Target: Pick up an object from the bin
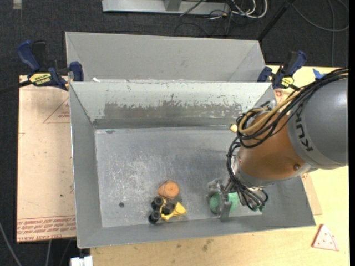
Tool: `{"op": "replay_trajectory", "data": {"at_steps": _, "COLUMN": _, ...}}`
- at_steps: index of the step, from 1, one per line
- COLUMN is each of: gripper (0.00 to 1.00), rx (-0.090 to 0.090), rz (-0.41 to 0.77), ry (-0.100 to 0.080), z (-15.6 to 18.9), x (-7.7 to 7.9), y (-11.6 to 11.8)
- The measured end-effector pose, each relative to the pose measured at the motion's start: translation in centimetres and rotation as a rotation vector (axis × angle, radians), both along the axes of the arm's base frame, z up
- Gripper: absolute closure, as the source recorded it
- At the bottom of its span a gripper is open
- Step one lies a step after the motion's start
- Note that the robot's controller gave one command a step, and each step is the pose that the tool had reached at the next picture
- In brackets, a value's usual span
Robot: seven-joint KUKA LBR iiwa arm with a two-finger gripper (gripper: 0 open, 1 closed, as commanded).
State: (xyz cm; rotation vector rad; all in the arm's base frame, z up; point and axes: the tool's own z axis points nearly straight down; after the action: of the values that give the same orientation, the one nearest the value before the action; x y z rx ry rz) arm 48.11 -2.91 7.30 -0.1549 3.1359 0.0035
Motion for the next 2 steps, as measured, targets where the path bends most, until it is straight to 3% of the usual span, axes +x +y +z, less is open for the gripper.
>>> {"op": "replay_trajectory", "data": {"at_steps": 2, "gripper": 1.0, "rx": -0.001, "rz": 0.0, "ry": 0.003, "z": 1.8, "x": -0.1, "y": 0.0}}
